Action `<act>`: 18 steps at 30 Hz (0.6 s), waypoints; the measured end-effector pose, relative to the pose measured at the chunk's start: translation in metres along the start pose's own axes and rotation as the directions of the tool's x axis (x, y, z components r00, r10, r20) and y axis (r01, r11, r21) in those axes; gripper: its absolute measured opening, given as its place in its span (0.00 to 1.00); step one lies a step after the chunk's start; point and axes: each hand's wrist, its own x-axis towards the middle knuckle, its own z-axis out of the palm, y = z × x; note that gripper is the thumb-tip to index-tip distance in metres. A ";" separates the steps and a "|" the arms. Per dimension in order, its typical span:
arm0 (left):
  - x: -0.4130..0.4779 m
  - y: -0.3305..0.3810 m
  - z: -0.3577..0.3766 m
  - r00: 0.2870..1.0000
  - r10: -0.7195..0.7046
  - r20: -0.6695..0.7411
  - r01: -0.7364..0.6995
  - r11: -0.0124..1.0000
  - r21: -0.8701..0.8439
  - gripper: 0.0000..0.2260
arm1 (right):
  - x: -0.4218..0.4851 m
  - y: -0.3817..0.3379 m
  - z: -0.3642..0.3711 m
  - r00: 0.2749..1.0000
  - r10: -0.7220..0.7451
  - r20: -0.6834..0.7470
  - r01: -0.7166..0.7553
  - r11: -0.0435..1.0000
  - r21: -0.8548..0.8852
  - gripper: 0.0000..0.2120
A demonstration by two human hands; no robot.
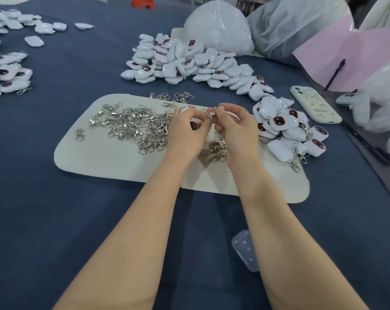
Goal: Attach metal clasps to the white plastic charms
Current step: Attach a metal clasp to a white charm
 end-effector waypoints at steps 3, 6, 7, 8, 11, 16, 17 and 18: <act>0.002 -0.001 -0.001 1.000 -0.024 -0.008 0.024 0.999 0.021 0.04 | 0.000 0.000 0.000 1.000 0.000 -0.017 0.000 1.000 -0.010 0.05; 0.002 -0.001 -0.003 0.998 -0.055 -0.025 0.054 0.998 -0.034 0.01 | 0.001 0.001 -0.001 0.995 -0.069 -0.067 0.057 0.985 -0.163 0.07; 0.002 -0.001 -0.003 0.997 -0.071 -0.032 0.070 0.996 -0.055 0.01 | 0.001 0.002 -0.001 0.992 -0.110 -0.066 0.089 0.961 -0.261 0.07; 0.003 -0.001 -0.004 0.996 -0.079 -0.044 0.076 0.995 -0.058 0.02 | 0.001 0.003 -0.002 0.987 -0.156 -0.044 0.130 0.924 -0.361 0.07; 0.004 -0.001 -0.005 0.996 -0.044 -0.072 0.042 0.999 -0.023 0.03 | -0.001 0.004 -0.001 0.947 -0.291 0.137 0.314 0.744 -0.589 0.10; 0.004 -0.001 -0.006 0.997 -0.032 -0.067 0.032 0.999 -0.011 0.03 | -0.005 0.008 0.003 0.916 -0.243 0.318 0.391 0.716 -0.579 0.13; 0.005 -0.001 -0.007 0.998 -0.042 -0.055 0.041 0.999 -0.022 0.05 | -0.005 0.010 0.004 0.923 -0.228 0.310 0.372 0.736 -0.565 0.13; 0.005 0.000 -0.007 0.998 -0.045 -0.045 0.044 0.999 -0.018 0.06 | -0.004 0.011 0.004 0.927 -0.230 0.297 0.364 0.748 -0.555 0.11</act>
